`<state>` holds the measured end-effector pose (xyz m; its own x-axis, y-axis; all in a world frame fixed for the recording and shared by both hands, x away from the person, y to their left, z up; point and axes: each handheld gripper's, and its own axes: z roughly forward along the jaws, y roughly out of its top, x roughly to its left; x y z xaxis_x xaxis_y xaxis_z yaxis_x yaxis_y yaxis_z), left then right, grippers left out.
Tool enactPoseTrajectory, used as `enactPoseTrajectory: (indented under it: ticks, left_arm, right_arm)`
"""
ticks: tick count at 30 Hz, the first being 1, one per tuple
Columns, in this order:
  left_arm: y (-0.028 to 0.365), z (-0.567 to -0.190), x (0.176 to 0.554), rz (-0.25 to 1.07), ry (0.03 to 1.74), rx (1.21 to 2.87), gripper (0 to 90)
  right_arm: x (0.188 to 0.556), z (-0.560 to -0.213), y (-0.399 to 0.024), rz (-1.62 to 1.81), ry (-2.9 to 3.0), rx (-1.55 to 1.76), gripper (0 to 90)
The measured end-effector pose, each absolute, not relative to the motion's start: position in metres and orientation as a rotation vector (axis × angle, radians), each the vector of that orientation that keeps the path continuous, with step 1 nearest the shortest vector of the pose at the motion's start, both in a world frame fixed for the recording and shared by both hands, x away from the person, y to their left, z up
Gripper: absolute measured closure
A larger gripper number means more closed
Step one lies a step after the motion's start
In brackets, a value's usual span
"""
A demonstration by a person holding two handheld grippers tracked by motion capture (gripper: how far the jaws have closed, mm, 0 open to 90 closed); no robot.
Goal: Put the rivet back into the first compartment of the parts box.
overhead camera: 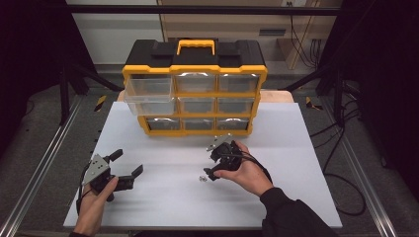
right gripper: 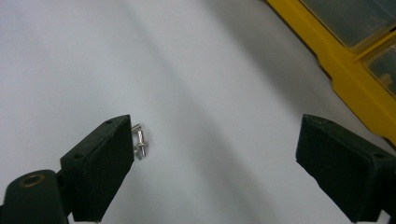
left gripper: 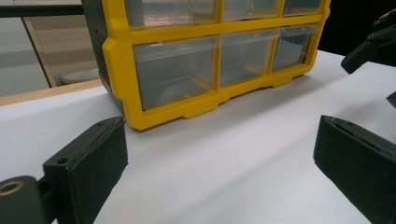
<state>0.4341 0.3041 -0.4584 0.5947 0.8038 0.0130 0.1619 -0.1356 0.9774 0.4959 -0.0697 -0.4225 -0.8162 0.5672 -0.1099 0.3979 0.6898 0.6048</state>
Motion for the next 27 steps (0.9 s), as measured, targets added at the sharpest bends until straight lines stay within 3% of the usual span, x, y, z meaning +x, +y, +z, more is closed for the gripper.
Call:
enactPoseTrajectory:
  ticks: [7,27]
  left_arm:
    - [0.304,-0.456,0.433,0.676,0.792,1.622,3.0]
    - [0.301,-0.453,0.432,0.67,0.73,1.603,2.9]
  right_arm:
    - [0.496,-0.426,-0.06,0.81,2.656,0.757,15.9]
    - [0.494,-0.435,-0.043,0.731,2.777,0.729,46.4]
